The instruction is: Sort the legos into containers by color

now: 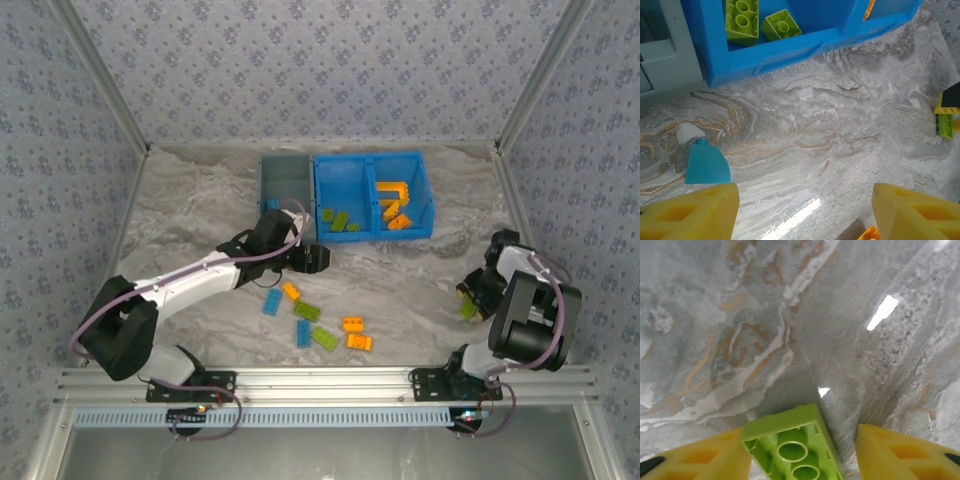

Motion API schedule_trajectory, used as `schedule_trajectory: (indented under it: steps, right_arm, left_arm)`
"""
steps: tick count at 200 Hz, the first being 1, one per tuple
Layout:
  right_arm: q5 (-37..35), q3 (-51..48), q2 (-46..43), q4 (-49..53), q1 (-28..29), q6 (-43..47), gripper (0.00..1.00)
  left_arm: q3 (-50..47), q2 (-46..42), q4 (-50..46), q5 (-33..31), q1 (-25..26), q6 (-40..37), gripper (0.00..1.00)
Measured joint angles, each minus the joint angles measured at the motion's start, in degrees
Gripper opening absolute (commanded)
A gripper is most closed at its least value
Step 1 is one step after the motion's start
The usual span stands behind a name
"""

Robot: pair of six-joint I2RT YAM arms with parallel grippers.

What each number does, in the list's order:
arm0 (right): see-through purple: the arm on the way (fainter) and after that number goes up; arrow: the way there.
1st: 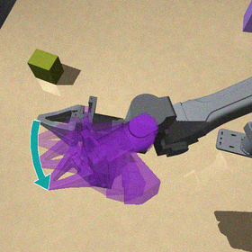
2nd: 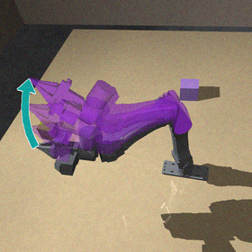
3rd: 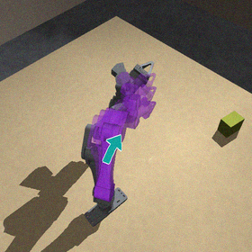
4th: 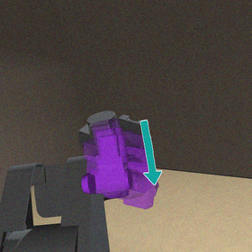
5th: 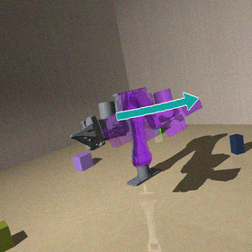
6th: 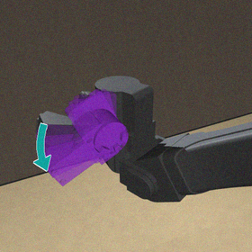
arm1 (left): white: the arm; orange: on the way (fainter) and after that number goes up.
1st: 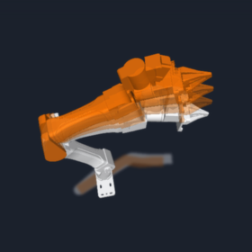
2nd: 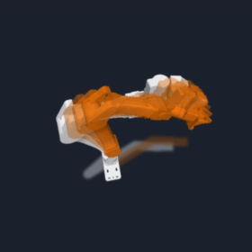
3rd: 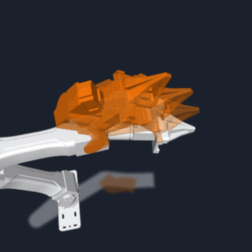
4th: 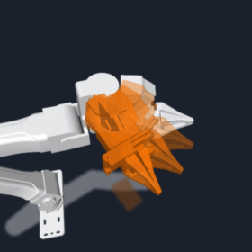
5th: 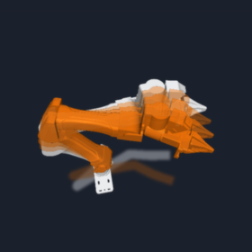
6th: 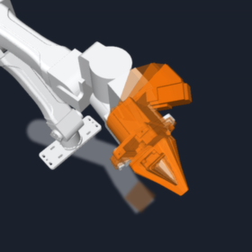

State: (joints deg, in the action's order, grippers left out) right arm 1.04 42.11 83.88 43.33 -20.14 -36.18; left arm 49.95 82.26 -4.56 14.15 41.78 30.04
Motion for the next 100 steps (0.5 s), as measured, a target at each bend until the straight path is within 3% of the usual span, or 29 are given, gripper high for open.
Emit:
schedule_trajectory:
  steps: [56,100]
  right_arm:
    - [-0.9,-1.9,-3.1,-2.0,7.4,-0.3,0.29]
    - [1.9,-1.2,-10.8,-4.5,23.3,-4.4,0.26]
  left_arm:
    - [-0.3,-5.4,-3.9,-2.0,0.0,0.0,0.7]
    - [0.7,-12.3,-13.0,-10.7,0.0,0.6,0.7]
